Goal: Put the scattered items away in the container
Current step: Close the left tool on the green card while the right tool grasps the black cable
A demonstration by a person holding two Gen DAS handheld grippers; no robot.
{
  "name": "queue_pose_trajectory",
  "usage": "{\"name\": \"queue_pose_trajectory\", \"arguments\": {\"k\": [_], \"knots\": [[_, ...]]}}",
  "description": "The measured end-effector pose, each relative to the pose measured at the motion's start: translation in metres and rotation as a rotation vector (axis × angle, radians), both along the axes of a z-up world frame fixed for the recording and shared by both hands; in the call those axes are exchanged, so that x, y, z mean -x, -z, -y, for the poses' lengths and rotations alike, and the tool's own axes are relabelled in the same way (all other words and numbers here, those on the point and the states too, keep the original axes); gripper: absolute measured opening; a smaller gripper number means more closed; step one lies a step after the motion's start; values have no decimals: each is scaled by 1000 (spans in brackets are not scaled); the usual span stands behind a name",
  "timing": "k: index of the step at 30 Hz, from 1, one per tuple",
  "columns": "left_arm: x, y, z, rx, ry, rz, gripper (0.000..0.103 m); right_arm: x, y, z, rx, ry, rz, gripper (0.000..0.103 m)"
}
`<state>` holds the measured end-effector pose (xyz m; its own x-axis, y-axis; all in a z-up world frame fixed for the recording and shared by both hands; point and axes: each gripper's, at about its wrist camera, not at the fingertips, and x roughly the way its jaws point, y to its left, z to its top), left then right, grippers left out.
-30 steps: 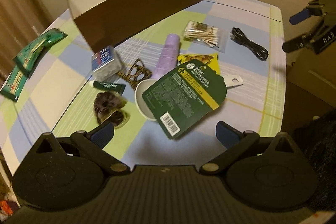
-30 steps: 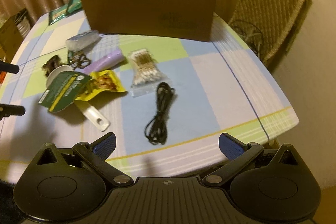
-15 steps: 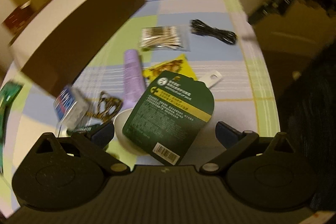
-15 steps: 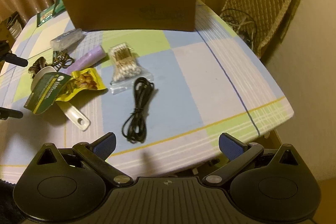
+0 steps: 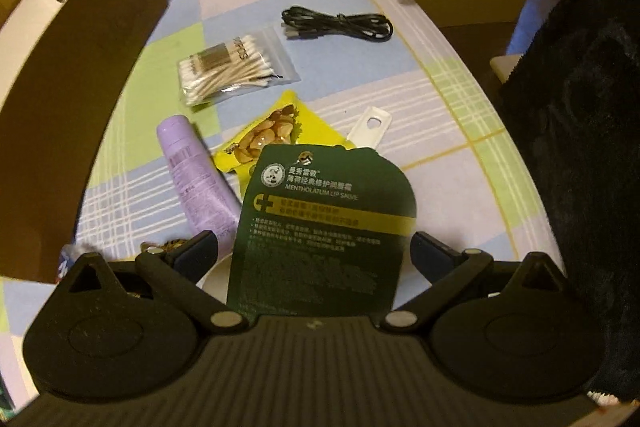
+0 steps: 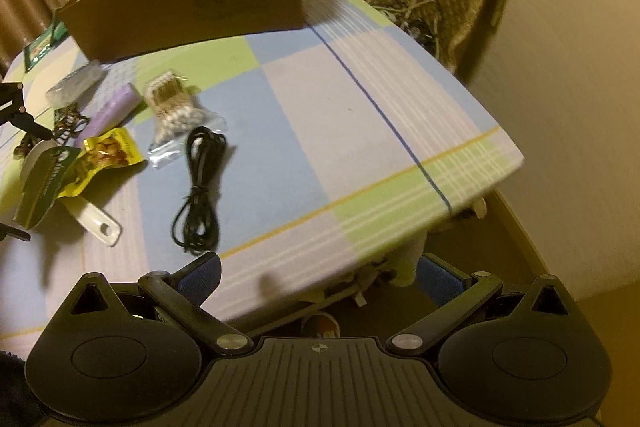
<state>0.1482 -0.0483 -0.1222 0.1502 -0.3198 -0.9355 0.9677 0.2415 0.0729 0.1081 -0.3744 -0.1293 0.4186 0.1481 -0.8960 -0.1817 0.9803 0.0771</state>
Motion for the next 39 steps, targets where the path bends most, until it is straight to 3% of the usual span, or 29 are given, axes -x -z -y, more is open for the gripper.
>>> {"name": "queue_pose_trajectory", "arguments": {"k": [6,22,39], "knots": [[-4,16,4,-44,21,-3,84,-1,2,6,-1,37,-17,101],[14,-4,4,-25,-90,93,83,-11,-3,-16,-13,-37,14,101],[33,-32,-4,5,-366,158,83,-36,8,-73,-33,-233,60,100]]}}
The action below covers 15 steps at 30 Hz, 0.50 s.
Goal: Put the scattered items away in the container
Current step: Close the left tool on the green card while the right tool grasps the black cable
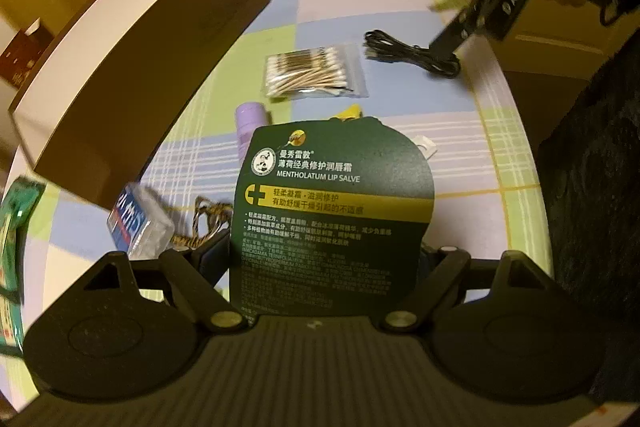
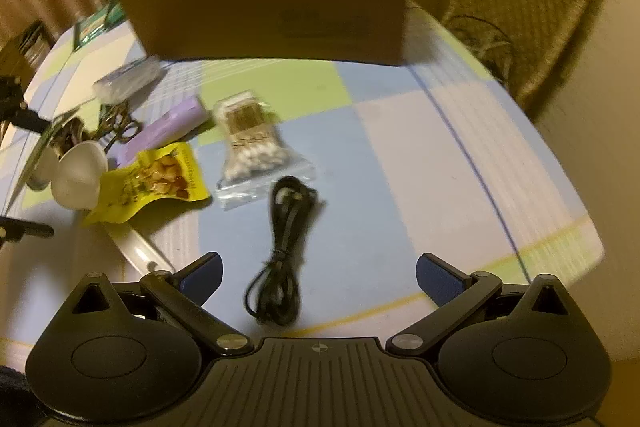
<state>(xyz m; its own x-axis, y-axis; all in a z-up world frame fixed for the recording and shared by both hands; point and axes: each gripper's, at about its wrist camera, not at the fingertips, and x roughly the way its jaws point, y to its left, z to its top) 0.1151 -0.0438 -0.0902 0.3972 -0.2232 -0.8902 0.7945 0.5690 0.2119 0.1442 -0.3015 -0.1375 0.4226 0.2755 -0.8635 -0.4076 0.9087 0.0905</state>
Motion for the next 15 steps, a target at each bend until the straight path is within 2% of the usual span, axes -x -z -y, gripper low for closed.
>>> {"name": "queue_pose_trajectory", "arguments": {"k": [2,5,8,10,12,13,15], "knots": [[1,-1,-2,-1,-30,2,83,-2,4,-8,5,-35,4,87],[3,-2,-5,-3,-66,1,83,-7,11,-18,15,-76,-2,80],[5,-3,-7,0,-92,2,83,-12,16,-22,19,-108,-3,52],[6,-3,-7,2,-111,0,83,-16,20,-24,27,-120,-17,43],[7,-3,-7,-1,-129,0,83,-17,21,-26,54,-150,5,31],[7,-3,-7,0,-137,-1,83,-17,21,-27,73,-170,15,16],[7,-3,-6,2,-150,0,83,-19,20,-26,84,-195,23,13]]}}
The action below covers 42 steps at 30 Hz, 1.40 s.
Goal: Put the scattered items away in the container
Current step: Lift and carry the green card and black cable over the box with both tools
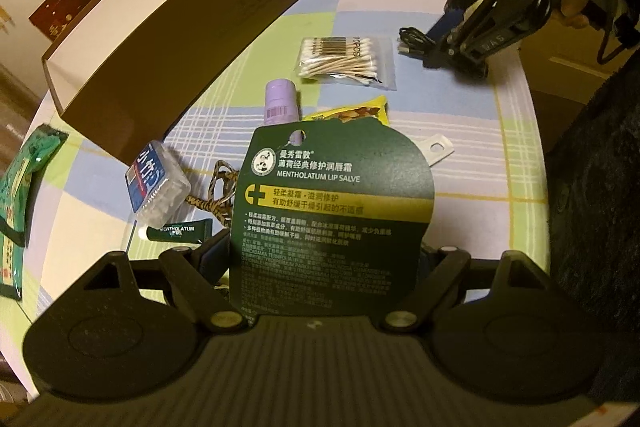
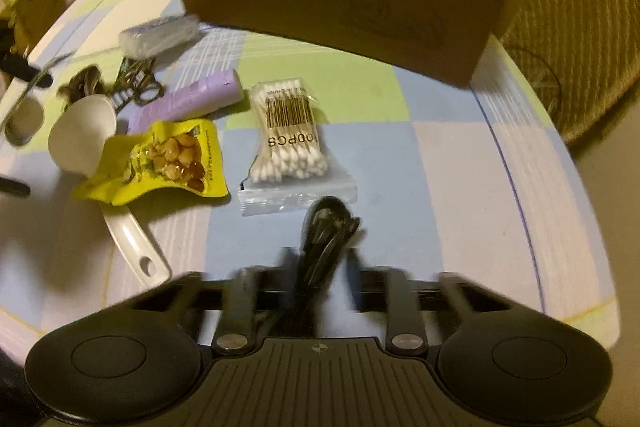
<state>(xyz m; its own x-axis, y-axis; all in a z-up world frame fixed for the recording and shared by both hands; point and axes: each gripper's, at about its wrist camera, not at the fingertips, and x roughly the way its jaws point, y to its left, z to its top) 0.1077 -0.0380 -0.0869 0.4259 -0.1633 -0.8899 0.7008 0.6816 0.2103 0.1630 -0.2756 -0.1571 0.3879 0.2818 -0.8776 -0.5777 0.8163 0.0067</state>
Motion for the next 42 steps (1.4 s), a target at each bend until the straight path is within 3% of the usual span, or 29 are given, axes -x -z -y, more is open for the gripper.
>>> {"name": "queue_pose_trajectory", "arguments": {"k": [9,20,42], "knots": [[-9,-8,3,-4,-42,24,83,-8,-18,13,-50,-49,22,12],[-38,-29,6,-34,-80,92,84,-46,-56,25,-143,-74,33,12],[-141,-93,19,-67,-132,296,84,-154,-135,27,-270,-177,168,12]]}}
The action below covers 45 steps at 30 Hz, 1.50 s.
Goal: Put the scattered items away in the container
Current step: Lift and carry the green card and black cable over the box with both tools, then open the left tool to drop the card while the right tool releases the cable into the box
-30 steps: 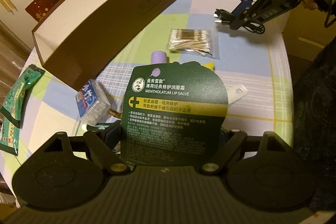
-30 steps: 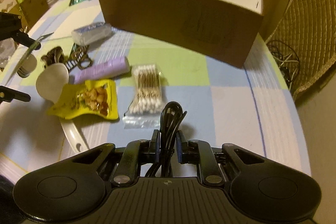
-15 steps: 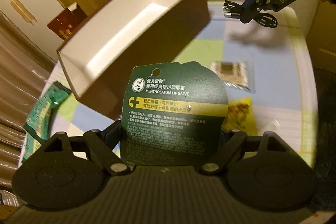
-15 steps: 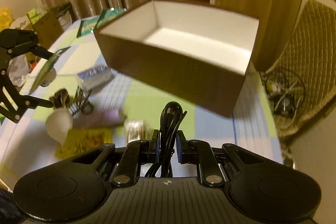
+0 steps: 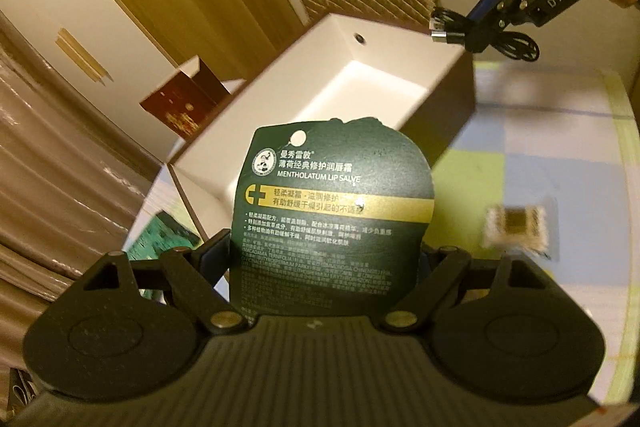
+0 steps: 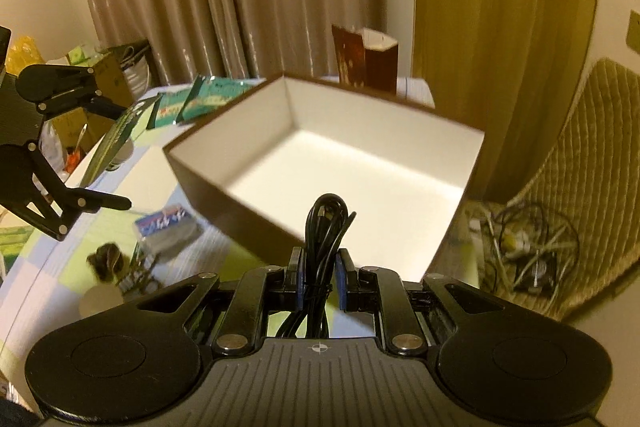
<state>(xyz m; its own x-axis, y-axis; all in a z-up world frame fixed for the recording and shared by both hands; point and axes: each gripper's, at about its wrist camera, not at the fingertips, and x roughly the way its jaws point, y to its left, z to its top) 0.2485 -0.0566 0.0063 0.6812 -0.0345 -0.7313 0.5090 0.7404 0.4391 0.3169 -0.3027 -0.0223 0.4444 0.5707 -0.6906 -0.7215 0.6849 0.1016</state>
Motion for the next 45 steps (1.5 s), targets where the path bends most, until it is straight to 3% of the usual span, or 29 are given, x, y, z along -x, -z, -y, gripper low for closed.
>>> {"name": "queue_pose_trajectory", "arguments": {"k": [10,17,32,45], "knots": [[-55,-15,16,50,-16,52,84,-54,-16,-20,-34,-40,34,12],[-96,-9,23,77,-30,33,84,-89,-4,-33,-19,-44,3,12],[-186,72,21,94,-125,-186,84,-140,63,-62,123,-53,-153,12],[-221,122,14,80,-178,-335,84,-163,96,-77,198,-56,-230,12]]}}
